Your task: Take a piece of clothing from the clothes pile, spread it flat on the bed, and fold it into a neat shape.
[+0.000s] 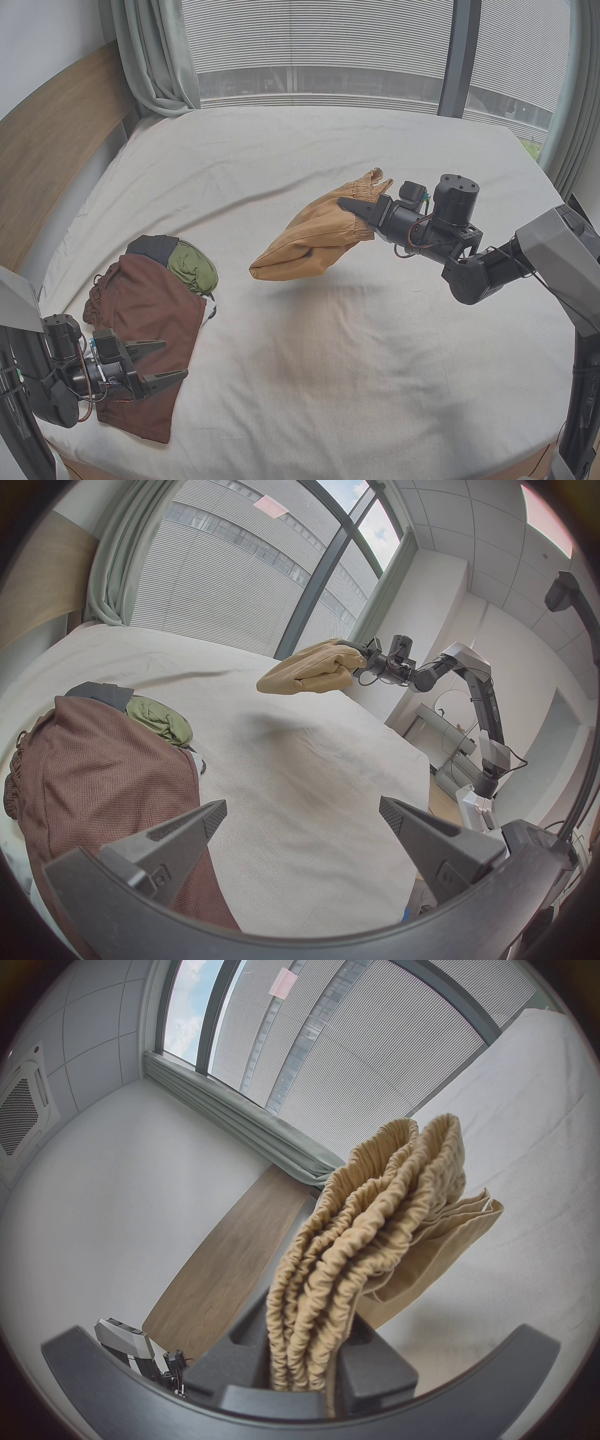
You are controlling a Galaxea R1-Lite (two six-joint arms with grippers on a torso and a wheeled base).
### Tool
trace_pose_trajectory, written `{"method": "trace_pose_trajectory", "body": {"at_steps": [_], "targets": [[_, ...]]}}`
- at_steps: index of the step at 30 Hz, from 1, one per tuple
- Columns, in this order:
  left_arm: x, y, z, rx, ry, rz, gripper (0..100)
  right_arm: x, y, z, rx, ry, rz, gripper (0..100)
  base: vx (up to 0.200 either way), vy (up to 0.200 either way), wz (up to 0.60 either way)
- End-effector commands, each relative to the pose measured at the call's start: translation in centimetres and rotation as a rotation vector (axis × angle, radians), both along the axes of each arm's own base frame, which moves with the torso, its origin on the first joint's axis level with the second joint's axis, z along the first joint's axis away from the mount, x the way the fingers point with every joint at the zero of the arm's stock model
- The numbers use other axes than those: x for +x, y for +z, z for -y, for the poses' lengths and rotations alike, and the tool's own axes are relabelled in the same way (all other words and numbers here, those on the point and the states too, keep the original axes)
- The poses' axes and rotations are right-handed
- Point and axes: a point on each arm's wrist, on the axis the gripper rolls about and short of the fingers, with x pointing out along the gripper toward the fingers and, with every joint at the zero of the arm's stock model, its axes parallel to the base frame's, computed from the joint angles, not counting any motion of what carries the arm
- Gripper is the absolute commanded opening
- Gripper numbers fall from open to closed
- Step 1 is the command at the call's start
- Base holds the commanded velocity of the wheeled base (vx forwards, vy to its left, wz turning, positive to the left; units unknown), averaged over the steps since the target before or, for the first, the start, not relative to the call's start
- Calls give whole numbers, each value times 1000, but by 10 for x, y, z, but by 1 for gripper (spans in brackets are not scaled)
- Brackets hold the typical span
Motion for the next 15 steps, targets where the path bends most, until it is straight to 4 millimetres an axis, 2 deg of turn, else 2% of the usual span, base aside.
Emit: {"method": "trace_pose_trajectory", "body": {"at_steps": [1, 15], "targets": [[0, -1, -1, 0, 2, -3, 100, 10, -12, -2, -5, -4, -12, 0, 0, 0, 0], [0, -1, -1, -4, 7, -9, 100, 43, -17, -13, -1, -6, -2, 0, 0, 0, 0]]}}
